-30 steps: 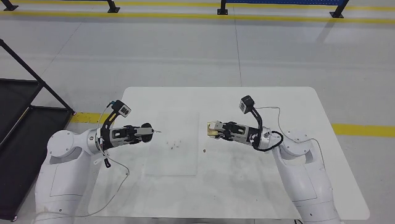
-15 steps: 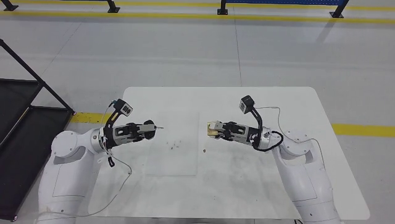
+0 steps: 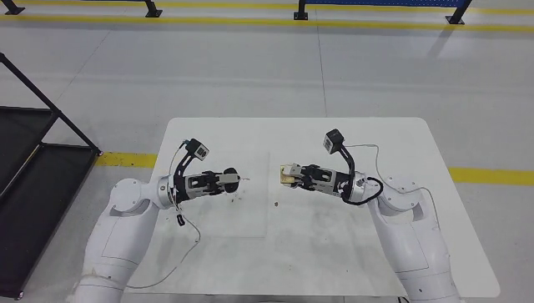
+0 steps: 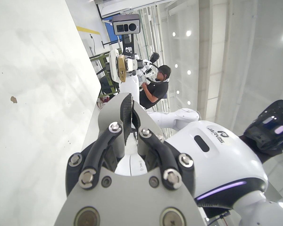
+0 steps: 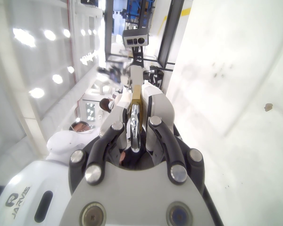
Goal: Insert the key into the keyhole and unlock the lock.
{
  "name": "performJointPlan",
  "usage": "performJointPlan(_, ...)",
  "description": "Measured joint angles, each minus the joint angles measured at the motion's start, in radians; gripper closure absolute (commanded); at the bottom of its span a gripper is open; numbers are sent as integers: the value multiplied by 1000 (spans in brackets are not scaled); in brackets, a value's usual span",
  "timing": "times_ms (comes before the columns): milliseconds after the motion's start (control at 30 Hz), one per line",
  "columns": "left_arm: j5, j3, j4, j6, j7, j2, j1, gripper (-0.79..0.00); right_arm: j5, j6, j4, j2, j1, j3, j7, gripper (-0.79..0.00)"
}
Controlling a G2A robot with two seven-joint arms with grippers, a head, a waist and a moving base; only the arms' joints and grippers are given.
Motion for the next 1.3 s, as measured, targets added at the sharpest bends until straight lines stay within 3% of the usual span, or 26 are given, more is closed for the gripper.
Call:
performJointPlan(200,17,70,33,-102,69,-11,-22,0,0,0,0,0,0,0,0,0)
performJointPlan(467,3,129,72,-166,116,-19,-53,0,0,0,0,0,0,0,0,0)
performJointPlan(1300,1,130,74,-167,115,-19,-54,0,0,0,0,0,0,0,0,0)
